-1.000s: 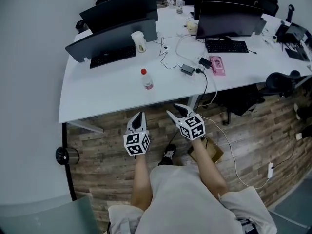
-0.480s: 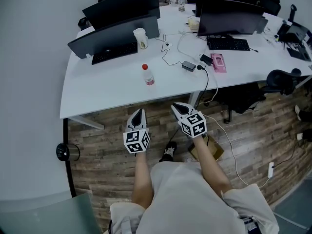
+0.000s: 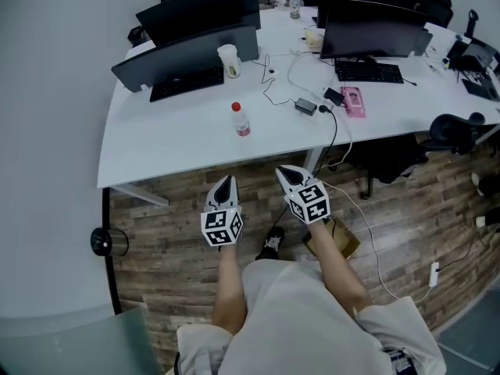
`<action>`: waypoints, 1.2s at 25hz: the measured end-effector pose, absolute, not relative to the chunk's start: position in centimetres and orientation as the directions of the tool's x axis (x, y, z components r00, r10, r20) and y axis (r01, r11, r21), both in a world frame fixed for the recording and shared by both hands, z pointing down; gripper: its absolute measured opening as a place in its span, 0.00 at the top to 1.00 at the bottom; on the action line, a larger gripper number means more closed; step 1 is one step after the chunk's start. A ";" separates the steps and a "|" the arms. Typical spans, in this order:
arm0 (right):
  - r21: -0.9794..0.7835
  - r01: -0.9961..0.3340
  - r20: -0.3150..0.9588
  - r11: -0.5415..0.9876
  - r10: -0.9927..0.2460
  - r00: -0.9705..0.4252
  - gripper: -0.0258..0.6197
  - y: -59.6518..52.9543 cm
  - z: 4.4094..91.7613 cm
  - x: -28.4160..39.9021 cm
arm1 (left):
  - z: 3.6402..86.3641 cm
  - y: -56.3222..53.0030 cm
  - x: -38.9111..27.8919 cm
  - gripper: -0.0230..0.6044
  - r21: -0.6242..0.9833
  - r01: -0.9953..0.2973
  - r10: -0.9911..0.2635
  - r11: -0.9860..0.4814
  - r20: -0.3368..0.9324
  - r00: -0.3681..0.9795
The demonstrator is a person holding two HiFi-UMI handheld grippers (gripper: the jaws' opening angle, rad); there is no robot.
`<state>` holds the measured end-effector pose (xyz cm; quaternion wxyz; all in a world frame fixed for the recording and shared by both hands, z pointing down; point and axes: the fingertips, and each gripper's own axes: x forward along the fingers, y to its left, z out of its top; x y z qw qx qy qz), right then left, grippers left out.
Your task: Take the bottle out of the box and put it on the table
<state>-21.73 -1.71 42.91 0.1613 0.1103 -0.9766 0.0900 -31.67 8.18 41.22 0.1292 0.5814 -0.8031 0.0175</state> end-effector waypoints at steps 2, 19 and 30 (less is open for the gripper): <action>-0.142 -0.248 0.332 0.958 -0.190 -0.924 0.90 -1.7 43.0 -21.8 | 41.4 8.2 -31.7 0.94 0.125 -0.938 -0.929 0.323 0.229 -0.289; -0.186 -0.263 0.344 0.947 -0.188 -0.920 0.90 -2.9 43.9 -22.2 | 42.2 7.6 -32.4 0.94 0.129 -0.930 -0.920 0.343 0.245 -0.305; -0.221 -0.281 0.349 0.934 -0.193 -0.917 0.90 -4.0 44.1 -21.8 | 42.2 6.9 -32.4 0.94 0.125 -0.930 -0.914 0.346 0.270 -0.304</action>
